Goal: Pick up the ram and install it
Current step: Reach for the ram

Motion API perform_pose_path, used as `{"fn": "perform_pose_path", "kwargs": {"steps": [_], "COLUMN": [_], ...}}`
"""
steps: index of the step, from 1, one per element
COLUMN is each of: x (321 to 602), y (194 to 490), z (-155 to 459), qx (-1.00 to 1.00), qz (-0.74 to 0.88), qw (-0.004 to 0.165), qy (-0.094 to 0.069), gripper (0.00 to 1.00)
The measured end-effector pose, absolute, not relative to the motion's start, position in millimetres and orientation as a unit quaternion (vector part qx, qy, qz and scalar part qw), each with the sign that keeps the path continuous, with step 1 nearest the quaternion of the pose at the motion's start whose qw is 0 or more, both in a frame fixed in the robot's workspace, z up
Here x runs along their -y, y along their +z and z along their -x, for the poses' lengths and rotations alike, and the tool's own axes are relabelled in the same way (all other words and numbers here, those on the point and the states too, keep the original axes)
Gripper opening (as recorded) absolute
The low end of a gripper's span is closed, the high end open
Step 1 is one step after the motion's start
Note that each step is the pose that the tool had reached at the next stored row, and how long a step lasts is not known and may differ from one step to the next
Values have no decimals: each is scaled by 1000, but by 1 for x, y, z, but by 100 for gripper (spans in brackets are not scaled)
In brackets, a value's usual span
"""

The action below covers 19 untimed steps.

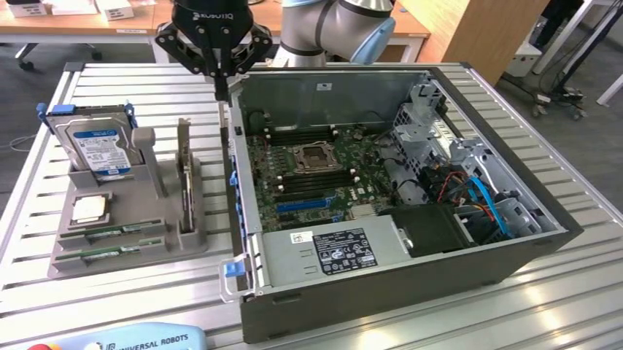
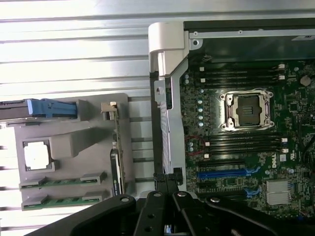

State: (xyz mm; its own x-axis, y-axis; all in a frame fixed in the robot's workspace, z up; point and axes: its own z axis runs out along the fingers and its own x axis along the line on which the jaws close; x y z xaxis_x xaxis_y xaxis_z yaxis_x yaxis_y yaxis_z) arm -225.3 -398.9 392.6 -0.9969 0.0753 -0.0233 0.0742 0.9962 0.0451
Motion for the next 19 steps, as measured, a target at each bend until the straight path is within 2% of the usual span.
{"fn": "perform_pose_path", "kwargs": {"steps": [19], "x": [399], "y": [392], "z": [241], "qx": [-999], "qz": [-36], "qw": [12], "qy": [22], "gripper": [10]}}
